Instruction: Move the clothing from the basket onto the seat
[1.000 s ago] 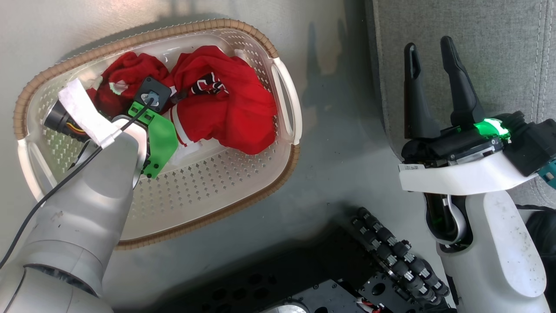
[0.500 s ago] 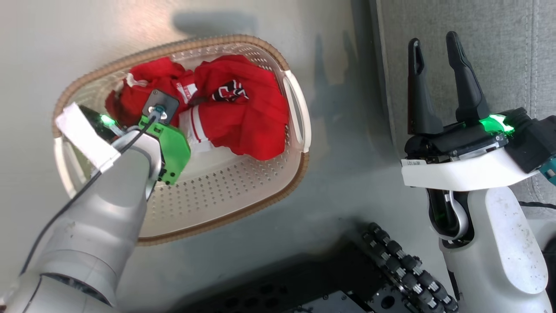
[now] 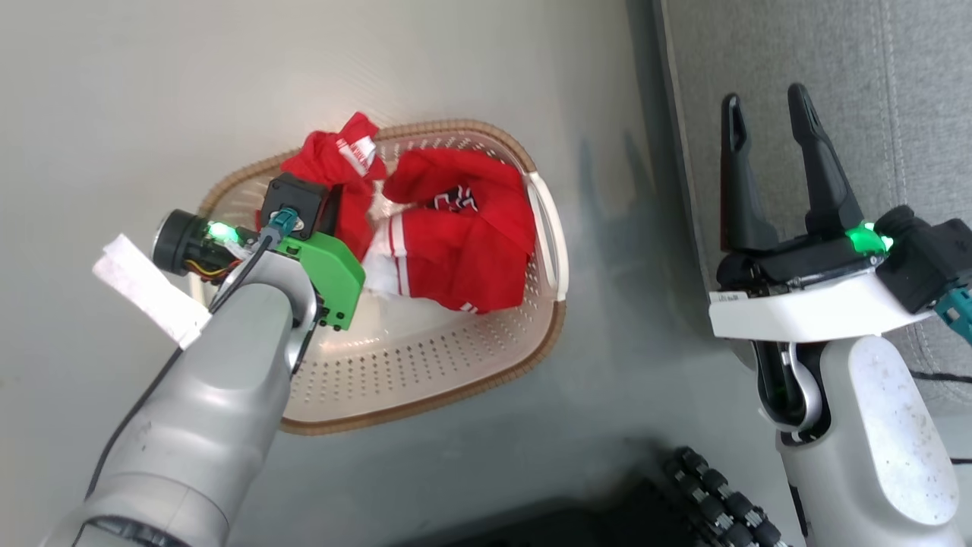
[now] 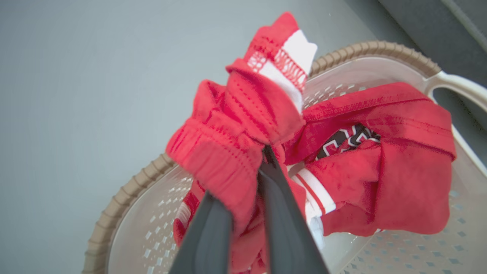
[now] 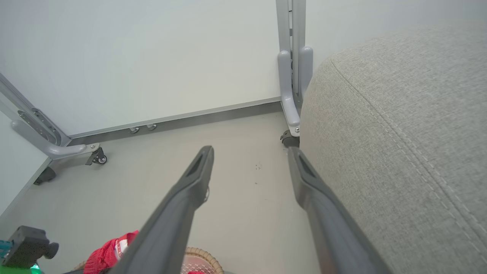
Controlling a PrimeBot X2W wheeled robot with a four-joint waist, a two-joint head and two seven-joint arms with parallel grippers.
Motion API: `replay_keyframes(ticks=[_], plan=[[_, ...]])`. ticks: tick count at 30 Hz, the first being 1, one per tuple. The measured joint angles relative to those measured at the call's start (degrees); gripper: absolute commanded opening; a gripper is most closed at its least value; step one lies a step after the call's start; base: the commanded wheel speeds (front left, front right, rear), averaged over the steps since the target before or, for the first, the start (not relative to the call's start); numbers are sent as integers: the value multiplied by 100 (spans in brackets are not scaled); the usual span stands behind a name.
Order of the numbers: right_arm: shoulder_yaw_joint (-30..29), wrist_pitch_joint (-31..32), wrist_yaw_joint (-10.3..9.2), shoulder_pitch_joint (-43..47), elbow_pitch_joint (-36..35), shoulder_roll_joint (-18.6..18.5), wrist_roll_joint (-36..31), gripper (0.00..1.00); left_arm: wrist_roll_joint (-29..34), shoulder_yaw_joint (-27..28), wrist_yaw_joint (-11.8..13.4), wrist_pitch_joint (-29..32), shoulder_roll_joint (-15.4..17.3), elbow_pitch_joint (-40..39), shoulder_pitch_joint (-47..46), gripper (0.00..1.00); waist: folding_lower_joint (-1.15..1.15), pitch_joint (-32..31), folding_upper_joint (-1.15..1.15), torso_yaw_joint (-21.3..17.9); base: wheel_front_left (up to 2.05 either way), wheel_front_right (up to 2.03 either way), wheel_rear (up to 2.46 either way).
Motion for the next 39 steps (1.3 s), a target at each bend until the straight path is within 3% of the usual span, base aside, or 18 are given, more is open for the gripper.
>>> replay_keyframes(ticks=[9, 25, 31, 39], plan=[[-135, 0, 0, 315, 103, 1, -223, 100, -16, 517, 172, -7, 148, -1559, 826, 0, 0, -649, 0, 280, 0, 0, 0], [-219, 133, 0, 886, 264, 2, -505, 100, 234, 1679, 258, -8, 131, -4172, 2251, 0, 0, -1926, 0, 773, 0, 0, 0], [-189, 353, 0, 1196, 197, 1, -541, 100, 342, 2148, 130, -8, -15, -5083, 2677, 0, 0, -2506, 0, 934, 0, 0, 0], [-97, 598, 0, 1631, 71, 1, -546, 100, 537, 2295, -79, -15, -162, -5803, 3212, 0, 0, -3142, 0, 1027, 0, 0, 0]])
